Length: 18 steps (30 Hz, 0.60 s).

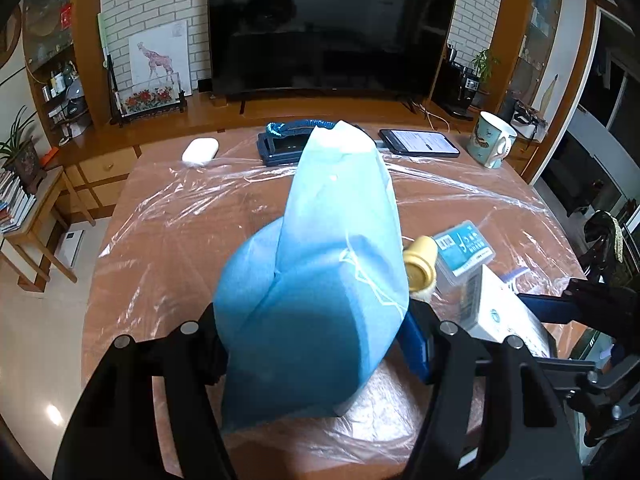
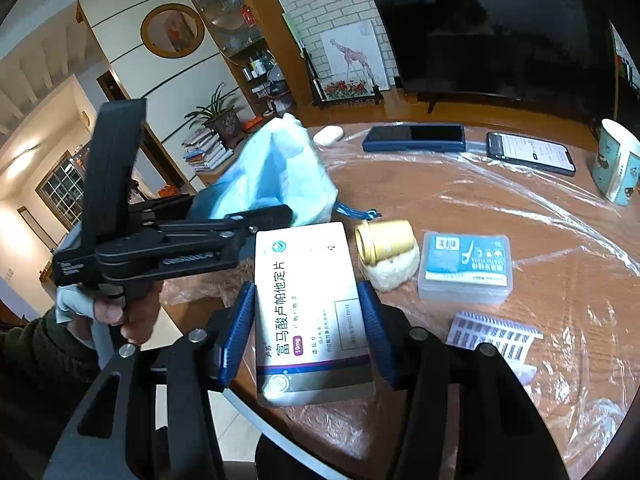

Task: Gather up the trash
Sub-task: 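Carry the blue bag with the left tool while the right tool carries the medicine box to the bin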

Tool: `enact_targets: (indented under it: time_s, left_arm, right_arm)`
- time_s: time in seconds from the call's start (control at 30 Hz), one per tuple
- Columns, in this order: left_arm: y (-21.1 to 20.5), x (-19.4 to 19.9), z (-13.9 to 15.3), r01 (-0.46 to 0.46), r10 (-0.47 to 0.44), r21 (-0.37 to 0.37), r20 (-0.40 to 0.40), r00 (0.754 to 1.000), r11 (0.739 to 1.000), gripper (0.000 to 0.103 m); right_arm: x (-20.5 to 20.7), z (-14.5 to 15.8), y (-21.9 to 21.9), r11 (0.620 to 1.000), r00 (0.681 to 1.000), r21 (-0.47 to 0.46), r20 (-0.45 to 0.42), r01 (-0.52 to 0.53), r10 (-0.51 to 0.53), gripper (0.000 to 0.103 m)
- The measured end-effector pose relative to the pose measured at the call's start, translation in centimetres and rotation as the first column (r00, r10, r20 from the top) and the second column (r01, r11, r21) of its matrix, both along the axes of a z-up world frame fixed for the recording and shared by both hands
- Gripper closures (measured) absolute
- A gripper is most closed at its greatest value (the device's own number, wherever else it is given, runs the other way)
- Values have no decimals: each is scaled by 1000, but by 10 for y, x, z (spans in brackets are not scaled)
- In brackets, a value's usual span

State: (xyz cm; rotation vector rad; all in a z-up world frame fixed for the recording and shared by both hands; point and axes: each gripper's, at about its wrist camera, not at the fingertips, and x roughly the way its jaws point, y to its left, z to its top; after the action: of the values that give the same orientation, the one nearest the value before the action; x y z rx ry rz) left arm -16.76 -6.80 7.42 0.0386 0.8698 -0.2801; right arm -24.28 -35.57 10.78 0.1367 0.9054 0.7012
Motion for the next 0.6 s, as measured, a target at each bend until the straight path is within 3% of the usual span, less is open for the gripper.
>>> enact_targets:
  time_s: [0.6]
  left_arm:
    - [-9, -61, 3, 14, -15, 24, 10, 1000, 1000, 36]
  right_arm:
    - [-52, 3, -44, 998, 998, 0, -17, 59, -59, 51]
